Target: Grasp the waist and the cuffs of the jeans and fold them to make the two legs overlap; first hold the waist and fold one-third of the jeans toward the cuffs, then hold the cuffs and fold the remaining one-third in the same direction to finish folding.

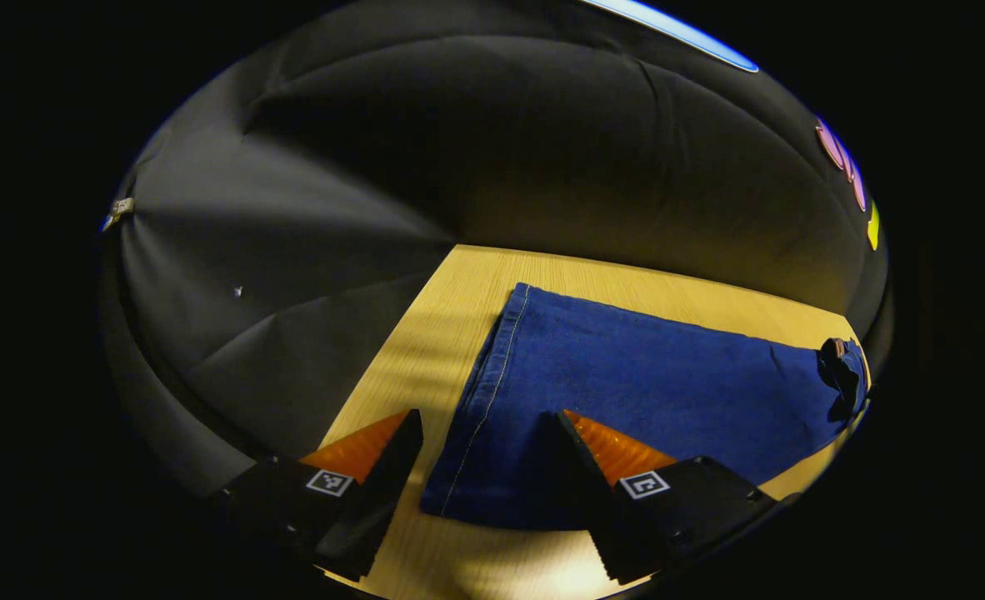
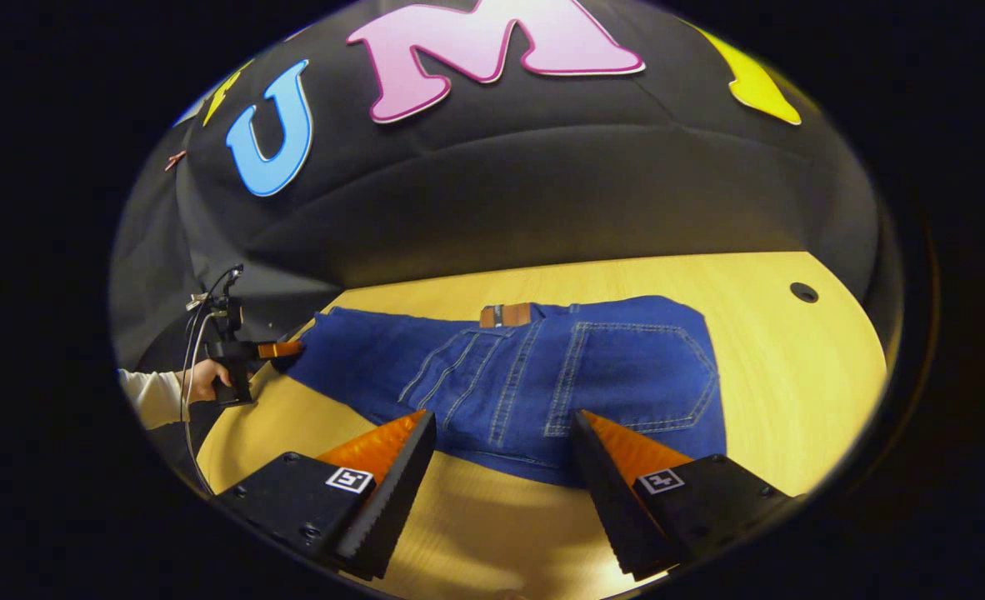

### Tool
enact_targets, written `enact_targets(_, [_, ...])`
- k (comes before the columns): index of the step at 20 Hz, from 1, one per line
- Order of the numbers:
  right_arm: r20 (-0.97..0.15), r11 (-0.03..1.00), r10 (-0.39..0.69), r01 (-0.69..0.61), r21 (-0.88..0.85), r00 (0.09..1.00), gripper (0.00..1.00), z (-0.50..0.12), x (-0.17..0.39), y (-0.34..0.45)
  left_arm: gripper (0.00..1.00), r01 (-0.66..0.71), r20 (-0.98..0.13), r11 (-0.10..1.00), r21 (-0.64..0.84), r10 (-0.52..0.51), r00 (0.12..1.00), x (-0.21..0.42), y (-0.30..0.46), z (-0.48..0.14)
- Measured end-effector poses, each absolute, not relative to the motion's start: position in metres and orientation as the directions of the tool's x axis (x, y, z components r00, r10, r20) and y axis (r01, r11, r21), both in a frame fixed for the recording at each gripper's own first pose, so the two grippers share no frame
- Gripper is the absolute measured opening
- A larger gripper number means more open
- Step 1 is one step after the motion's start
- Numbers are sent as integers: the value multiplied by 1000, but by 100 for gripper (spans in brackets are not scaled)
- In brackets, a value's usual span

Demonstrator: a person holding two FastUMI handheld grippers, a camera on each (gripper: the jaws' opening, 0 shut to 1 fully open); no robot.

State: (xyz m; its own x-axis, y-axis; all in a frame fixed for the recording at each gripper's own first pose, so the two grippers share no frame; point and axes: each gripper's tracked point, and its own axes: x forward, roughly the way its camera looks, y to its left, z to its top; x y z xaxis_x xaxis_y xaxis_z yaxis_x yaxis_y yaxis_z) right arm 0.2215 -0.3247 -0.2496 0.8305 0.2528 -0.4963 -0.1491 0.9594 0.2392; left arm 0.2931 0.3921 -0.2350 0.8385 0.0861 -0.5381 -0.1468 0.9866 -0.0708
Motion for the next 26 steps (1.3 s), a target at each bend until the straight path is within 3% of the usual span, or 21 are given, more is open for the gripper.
enact_targets(2, [-497,959,252,-143,246,830,99,-248,219,-327,92,-95,-562,994,-63,44,826,290,384,-238])
enact_targets(3, [-499,956,254,-139,257,829,99,-247,218,-327,95,-82,-571,995,-55,37,820,291,382,-239])
enact_targets(4, [-497,956,253,-136,260,830,99,-248,218,-328,83,-87,-574,994,-60,37,818,293,380,-239])
enact_targets(8, [-494,958,250,-138,252,833,99,-247,215,-327,81,-34,-601,998,-61,-10,799,296,374,-241])
enact_targets(9, [-492,958,252,-142,249,833,99,-247,214,-327,80,-16,-581,996,-85,-37,813,288,367,-210])
enact_targets(11, [-499,961,245,-142,236,831,99,-250,211,-330,30,-43,-565,997,-67,-3,825,299,365,-243])
enact_targets(16, [-498,970,214,-124,209,840,99,-244,209,-345,13,-45,-538,991,-125,-30,842,289,365,-226])
enact_targets(17, [-494,972,205,-117,203,845,99,-241,209,-351,6,-61,-528,992,-110,-6,849,289,369,-223])
enact_targets(22, [-467,987,123,-60,148,876,99,-221,212,-393,6,-75,-516,995,-71,28,856,296,356,-200])
enact_targets(25, [-465,990,72,-7,142,882,99,-214,204,-424,2,-95,-472,990,-106,34,881,285,351,-149])
enact_targets(26, [-473,989,60,12,148,879,99,-211,200,-434,6,-94,-451,988,-121,30,892,286,352,-125])
